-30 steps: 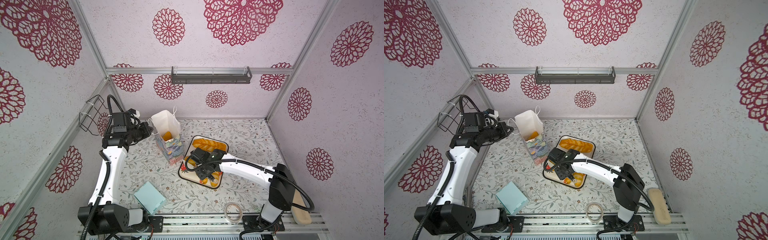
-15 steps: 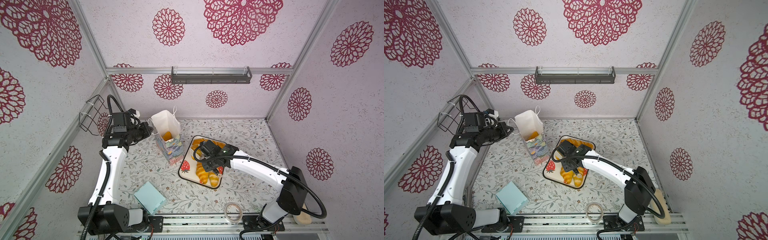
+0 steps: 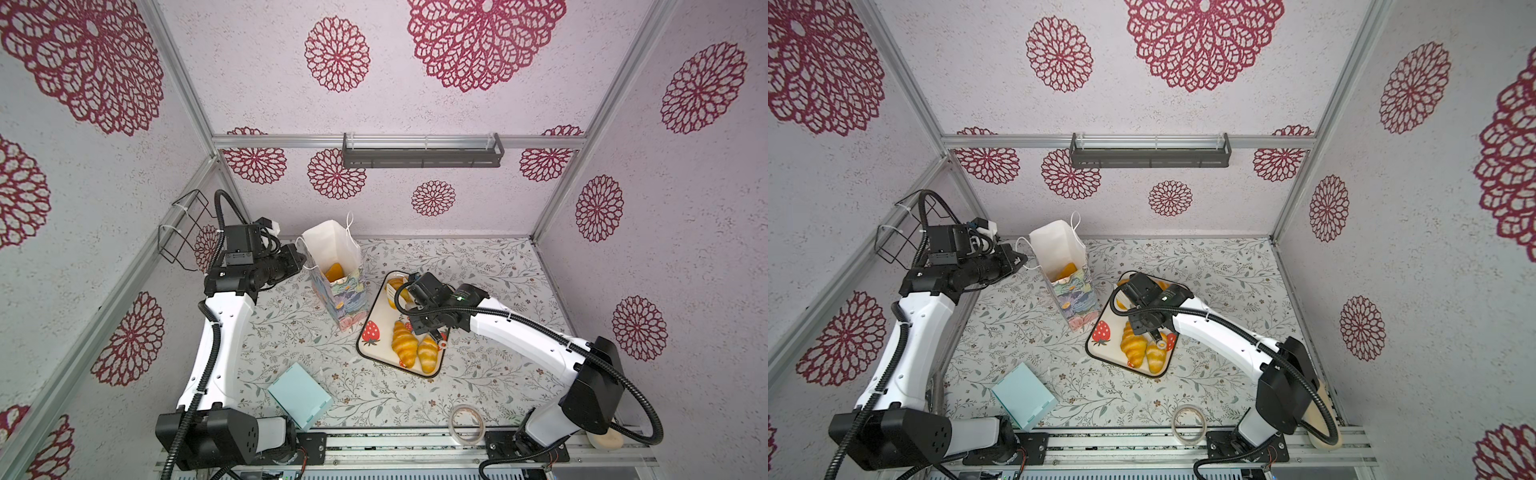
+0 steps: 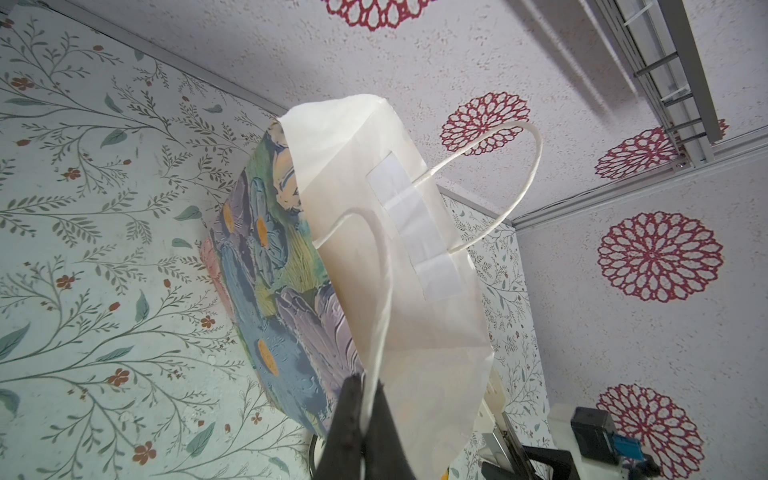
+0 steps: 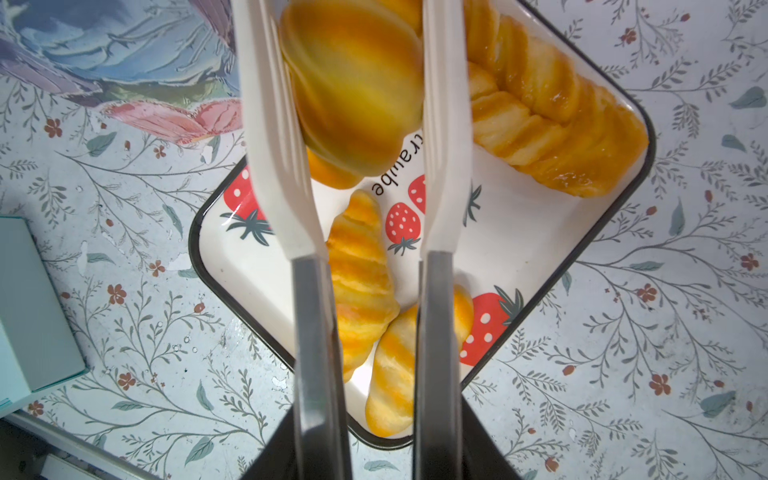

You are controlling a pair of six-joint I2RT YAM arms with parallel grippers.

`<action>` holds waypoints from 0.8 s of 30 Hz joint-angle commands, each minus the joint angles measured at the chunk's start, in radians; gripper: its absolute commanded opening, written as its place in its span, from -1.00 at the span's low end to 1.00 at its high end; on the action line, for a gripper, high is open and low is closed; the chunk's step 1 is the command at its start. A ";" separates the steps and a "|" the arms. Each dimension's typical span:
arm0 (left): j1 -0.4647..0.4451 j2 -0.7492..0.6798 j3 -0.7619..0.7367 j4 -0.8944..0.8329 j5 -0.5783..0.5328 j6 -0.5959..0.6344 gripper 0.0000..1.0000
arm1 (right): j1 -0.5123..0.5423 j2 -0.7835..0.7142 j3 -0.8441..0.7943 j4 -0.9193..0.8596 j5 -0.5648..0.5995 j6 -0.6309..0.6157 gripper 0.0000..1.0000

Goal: Place the fake bread into the paper bag
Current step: 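Lift the croissant with the right tongs and carry it toward the bag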

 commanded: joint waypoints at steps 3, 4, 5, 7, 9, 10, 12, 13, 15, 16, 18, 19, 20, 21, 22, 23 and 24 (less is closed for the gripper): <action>0.008 -0.012 0.009 -0.002 0.001 0.009 -1.00 | -0.008 -0.080 0.071 0.034 0.055 0.012 -0.19; 0.009 -0.012 0.011 -0.003 0.000 0.008 -1.00 | -0.007 -0.084 0.076 0.037 0.058 0.010 -0.20; 0.009 -0.012 0.011 -0.002 -0.001 0.008 -1.00 | -0.007 -0.089 0.083 0.038 0.061 0.007 -0.21; 0.008 -0.012 0.011 -0.004 -0.001 0.008 -1.00 | -0.007 -0.095 0.096 0.039 0.068 0.004 -0.21; 0.009 -0.013 0.012 -0.006 -0.001 0.010 -1.00 | -0.007 -0.096 0.113 0.036 0.074 0.003 -0.22; 0.009 -0.014 0.014 -0.005 0.001 0.010 -1.00 | -0.007 -0.098 0.120 0.035 0.075 0.000 -0.22; 0.009 -0.013 0.015 -0.009 0.001 0.011 -1.00 | -0.007 -0.102 0.135 0.035 0.074 -0.003 -0.23; 0.009 -0.014 0.015 -0.011 0.001 0.012 -1.00 | -0.007 -0.104 0.141 0.037 0.075 -0.006 -0.23; 0.008 -0.013 0.015 -0.010 0.001 0.010 -1.00 | -0.007 -0.107 0.158 0.043 0.074 -0.010 -0.23; 0.009 -0.012 0.015 -0.010 0.002 0.010 -1.00 | -0.007 -0.107 0.167 0.046 0.072 -0.013 -0.23; 0.009 -0.013 0.016 -0.010 0.004 0.010 -1.00 | -0.007 -0.107 0.185 0.050 0.068 -0.017 -0.23; 0.009 -0.013 0.016 -0.010 0.003 0.010 -1.00 | -0.007 -0.107 0.193 0.053 0.065 -0.017 -0.23; 0.009 -0.015 0.017 -0.012 0.003 0.012 -1.00 | -0.007 -0.108 0.201 0.057 0.062 -0.019 -0.23; 0.009 -0.016 0.016 -0.011 0.003 0.011 -1.00 | -0.007 -0.106 0.207 0.059 0.060 -0.022 -0.23; 0.009 -0.018 0.017 -0.014 0.003 0.012 -1.00 | -0.006 -0.105 0.214 0.062 0.056 -0.025 -0.23; 0.009 -0.018 0.017 -0.014 0.001 0.012 -1.00 | -0.007 -0.105 0.221 0.067 0.051 -0.026 -0.23; 0.009 -0.018 0.017 -0.013 0.001 0.013 -1.00 | -0.006 -0.105 0.226 0.070 0.048 -0.029 -0.23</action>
